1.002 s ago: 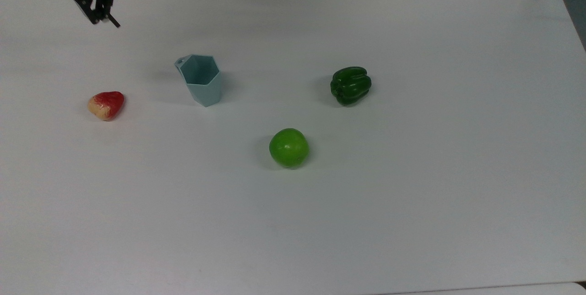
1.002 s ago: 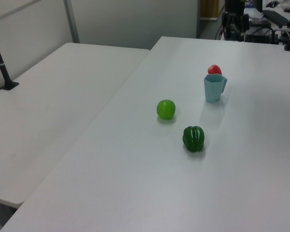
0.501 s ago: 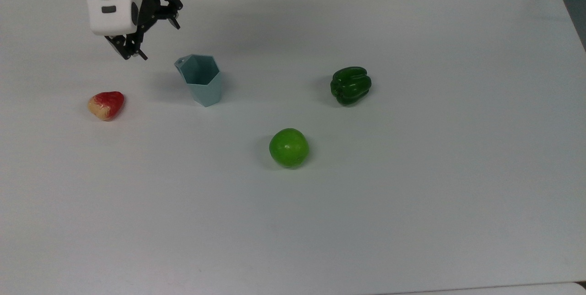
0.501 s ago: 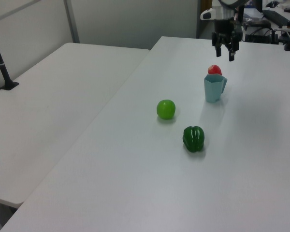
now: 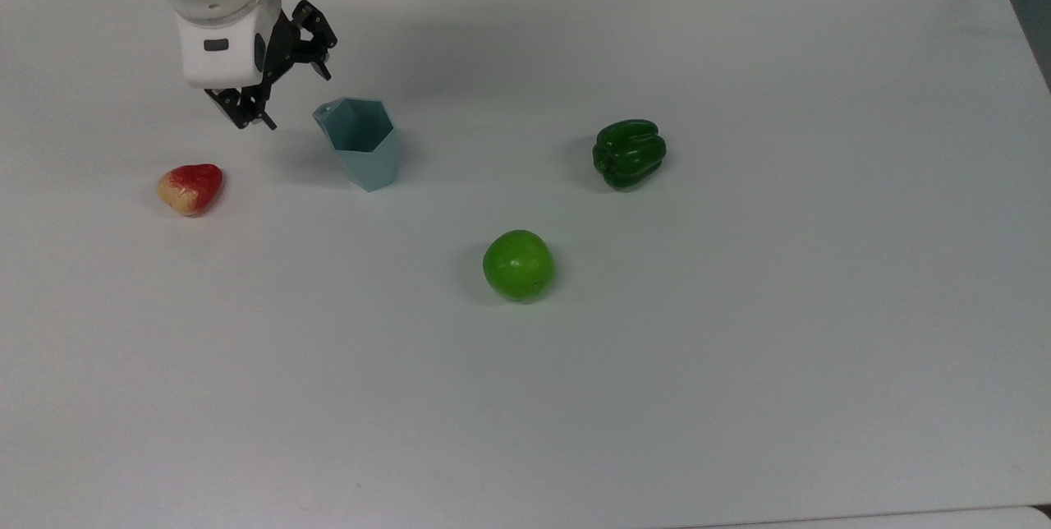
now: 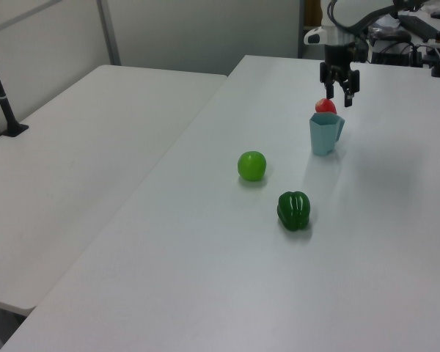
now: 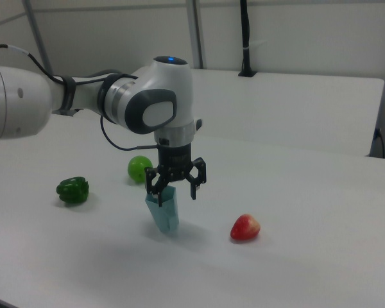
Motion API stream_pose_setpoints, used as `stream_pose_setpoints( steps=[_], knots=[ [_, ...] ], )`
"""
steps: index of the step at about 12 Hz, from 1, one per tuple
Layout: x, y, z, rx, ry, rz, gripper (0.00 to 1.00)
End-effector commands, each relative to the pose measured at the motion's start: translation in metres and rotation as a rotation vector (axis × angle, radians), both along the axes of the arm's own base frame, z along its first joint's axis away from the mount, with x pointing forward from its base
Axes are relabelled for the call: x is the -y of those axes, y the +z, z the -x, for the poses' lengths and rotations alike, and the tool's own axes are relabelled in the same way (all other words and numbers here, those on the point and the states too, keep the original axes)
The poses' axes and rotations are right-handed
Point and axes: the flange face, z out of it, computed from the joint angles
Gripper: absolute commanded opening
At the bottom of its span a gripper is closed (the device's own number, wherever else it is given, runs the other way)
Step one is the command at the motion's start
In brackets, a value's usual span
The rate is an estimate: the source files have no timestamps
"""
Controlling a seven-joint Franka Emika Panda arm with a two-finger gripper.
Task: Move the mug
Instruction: 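Move the open gripper over the light-blue hexagonal mug's rim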
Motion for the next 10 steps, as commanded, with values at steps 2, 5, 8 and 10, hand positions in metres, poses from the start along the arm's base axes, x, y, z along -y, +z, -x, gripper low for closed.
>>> stream_pose_setpoints(
  steps=[2,5,8,10],
  knots=[
    [0.000,0.017,0.036,0.033,-0.008,-0.006,0.90],
    [-0.004,0.004,0.035,0.055,-0.003,0.002,0.88],
    [-0.003,0.001,0.034,0.060,-0.007,0.000,0.86],
    [-0.007,-0.002,0.044,0.093,-0.007,0.002,0.84]
  ],
)
